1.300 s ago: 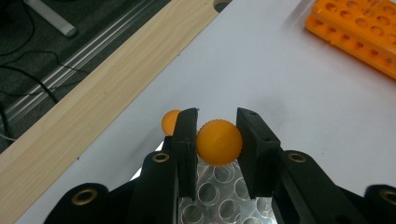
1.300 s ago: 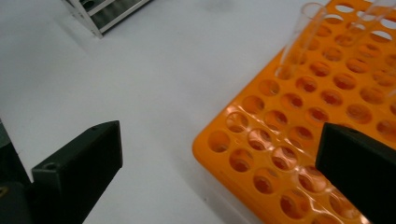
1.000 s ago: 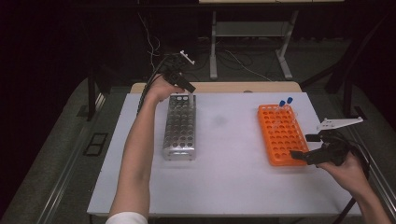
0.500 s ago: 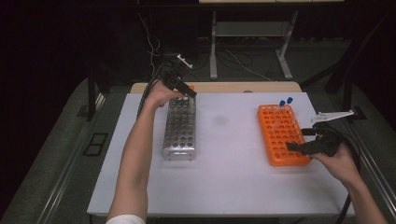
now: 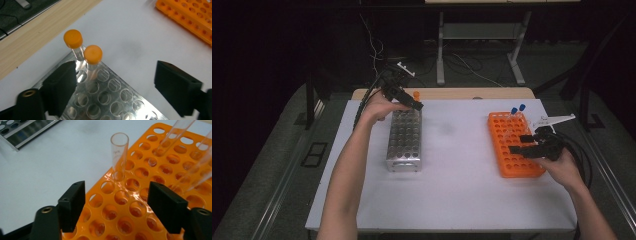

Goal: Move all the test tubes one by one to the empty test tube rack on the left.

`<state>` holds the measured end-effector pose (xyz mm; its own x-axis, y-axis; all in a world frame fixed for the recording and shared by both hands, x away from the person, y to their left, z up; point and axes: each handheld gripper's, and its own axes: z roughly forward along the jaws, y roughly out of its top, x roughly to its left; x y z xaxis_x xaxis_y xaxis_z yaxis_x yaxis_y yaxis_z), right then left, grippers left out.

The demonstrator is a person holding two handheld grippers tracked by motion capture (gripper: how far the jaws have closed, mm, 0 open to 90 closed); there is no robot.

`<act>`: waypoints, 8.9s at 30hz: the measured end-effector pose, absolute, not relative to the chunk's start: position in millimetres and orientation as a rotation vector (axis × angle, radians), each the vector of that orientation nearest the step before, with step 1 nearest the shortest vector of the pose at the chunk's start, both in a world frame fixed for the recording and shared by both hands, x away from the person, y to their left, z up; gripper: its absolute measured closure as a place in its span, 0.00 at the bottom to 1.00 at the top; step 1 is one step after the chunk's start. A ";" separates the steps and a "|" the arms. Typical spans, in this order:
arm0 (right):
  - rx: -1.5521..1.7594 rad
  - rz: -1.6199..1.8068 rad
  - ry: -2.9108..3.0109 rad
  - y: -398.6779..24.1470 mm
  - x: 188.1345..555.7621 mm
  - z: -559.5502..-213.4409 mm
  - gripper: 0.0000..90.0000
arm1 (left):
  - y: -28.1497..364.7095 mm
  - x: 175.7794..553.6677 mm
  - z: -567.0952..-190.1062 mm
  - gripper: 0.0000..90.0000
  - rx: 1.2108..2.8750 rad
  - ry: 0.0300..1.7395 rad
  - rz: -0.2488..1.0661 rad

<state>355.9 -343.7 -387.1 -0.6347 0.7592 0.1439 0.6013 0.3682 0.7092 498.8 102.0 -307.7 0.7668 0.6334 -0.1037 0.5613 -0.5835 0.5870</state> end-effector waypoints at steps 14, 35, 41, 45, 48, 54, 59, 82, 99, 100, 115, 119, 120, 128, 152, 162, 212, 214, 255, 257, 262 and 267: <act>1.169 1.025 2.448 -320.3 376.0 -395.7 0.68 | 118.7 468.3 -285.4 0.01 2.288 0.874 0.223; 1.068 0.945 2.419 -304.5 381.6 -388.4 0.83 | 118.2 447.7 -276.3 0.01 2.305 0.811 0.221; 1.041 0.976 2.416 -301.6 377.2 -364.5 0.83 | 113.1 442.6 -274.0 0.01 2.315 0.782 0.210; 1.048 1.028 2.450 -299.2 374.6 -350.8 0.83 | 108.8 437.6 -271.3 0.01 2.317 0.756 0.207; 1.028 1.056 2.481 -295.3 372.0 -343.5 0.83 | 104.3 432.3 -269.8 0.01 2.330 0.728 0.204; 0.976 1.082 2.554 -281.1 365.3 -333.2 0.83 | 93.7 420.6 -265.0 0.01 2.339 0.659 0.194; 0.889 1.080 2.601 -263.1 357.7 -326.4 0.83 | 82.5 413.1 -262.5 0.01 2.362 0.600 0.183; 0.563 1.082 2.790 -187.7 334.7 -322.4 0.83 | 26.6 369.4 -266.7 0.13 2.452 0.257 0.045; 0.488 1.097 2.833 -169.1 324.9 -325.7 0.83 | 0.4 356.1 -277.0 0.69 2.510 0.054 -0.086; 0.487 1.101 2.835 -168.5 324.8 -326.0 0.83 | 0.1 356.2 -277.4 0.72 2.514 0.053 -0.085; 0.572 1.125 2.800 -179.5 329.2 -329.3 0.59 | 17.3 371.0 -269.3 0.82 2.515 0.160 -0.012; 0.635 1.127 2.761 -189.7 330.3 -332.4 0.47 | 30.8 382.1 -264.9 0.82 2.494 0.239 0.016; 0.647 1.128 2.752 -192.0 330.6 -333.0 0.45 | 33.9 384.6 -263.9 0.82 2.493 0.254 0.025; 0.740 1.143 2.700 -207.2 331.5 -336.4 0.30 | 54.1 400.1 -256.1 0.82 2.461 0.344 0.067; 0.908 1.215 2.612 -256.4 325.7 -340.7 0.00 | 90.4 448.1 -253.3 0.83 2.399 0.601 0.158; 0.952 1.230 2.588 -271.8 322.5 -347.0 0.00 | 100.6 469.7 -264.4 0.83 2.361 0.702 0.208; 1.131 1.254 2.481 -322.7 326.4 -370.9 0.00 | 88.8 501.7 -316.5 0.62 2.421 0.869 0.186; 1.156 1.249 2.472 -326.4 328.6 -372.4 0.00 | 91.1 497.7 -314.1 0.59 2.410 0.869 0.186; 1.345 1.101 2.400 -360.9 372.6 -381.6 0.00 | 112.1 363.5 -285.8 0.00 2.161 0.704 0.221; 1.360 1.087 2.394 -362.9 375.4 -383.9 0.00 | 112.0 358.6 -288.0 0.00 2.151 0.693 0.220; 1.387 1.066 2.379 -368.1 383.3 -388.2 0.07 | 111.2 349.5 -295.9 0.00 2.162 0.673 0.204; 1.415 1.024 2.330 -374.0 391.2 -393.1 0.31 | 110.3 345.1 -303.0 0.00 2.171 0.669 0.190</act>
<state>391.2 -374.0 -393.1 -0.5078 0.8475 0.1547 0.6872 0.2902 0.6660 345.1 110.3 -303.0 0.8465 0.5244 -0.0915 0.3977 -0.5087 0.7635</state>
